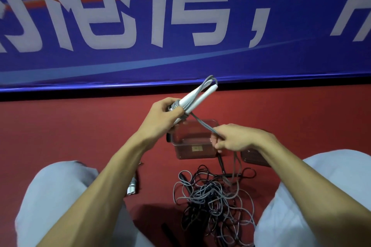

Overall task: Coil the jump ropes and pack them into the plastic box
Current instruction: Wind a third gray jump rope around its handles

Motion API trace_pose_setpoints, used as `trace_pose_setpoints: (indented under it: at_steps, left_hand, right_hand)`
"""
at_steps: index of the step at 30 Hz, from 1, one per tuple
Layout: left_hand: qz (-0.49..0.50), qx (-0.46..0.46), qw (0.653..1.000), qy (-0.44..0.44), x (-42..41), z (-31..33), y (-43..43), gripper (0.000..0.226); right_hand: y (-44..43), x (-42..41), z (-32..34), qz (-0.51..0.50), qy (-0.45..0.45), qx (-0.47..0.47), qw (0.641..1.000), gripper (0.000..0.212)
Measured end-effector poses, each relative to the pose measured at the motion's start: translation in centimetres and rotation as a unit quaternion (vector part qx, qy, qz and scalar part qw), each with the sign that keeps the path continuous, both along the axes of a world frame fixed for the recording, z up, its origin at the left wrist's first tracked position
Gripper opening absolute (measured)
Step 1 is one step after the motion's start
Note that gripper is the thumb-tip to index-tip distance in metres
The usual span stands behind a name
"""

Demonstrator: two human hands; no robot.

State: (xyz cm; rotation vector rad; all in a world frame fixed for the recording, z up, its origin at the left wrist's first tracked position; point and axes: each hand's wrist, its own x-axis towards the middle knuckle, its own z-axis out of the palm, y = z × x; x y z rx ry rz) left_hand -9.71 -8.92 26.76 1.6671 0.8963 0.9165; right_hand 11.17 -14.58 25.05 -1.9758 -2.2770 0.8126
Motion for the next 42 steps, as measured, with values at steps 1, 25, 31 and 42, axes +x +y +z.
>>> trace_pose_setpoints:
  at_steps: [1, 25, 31, 42]
  left_hand:
    - [0.006, 0.005, 1.000, 0.009, 0.0, -0.1, 0.1, 0.016]
    - [-0.192, 0.209, 0.895, 0.345, 0.8, -3.2, 0.1, 0.034]
    - [-0.173, 0.280, 0.855, 0.400, 0.7, -3.3, -0.5, 0.050]
    - [-0.109, 0.250, 0.913, 0.303, 0.9, -1.9, -1.6, 0.016]
  right_hand:
    - [0.0, 0.1, 0.1, 0.000, -0.004, 0.003, 1.000, 0.008]
    - [-2.3, -1.6, 2.2, 0.096, -0.043, 0.378, 0.920, 0.038]
    - [-1.9, -1.5, 2.2, -0.002, 0.017, 0.400, 0.916, 0.022]
    - [-0.7, 1.1, 2.8, -0.214, 0.327, 0.211, 0.896, 0.023]
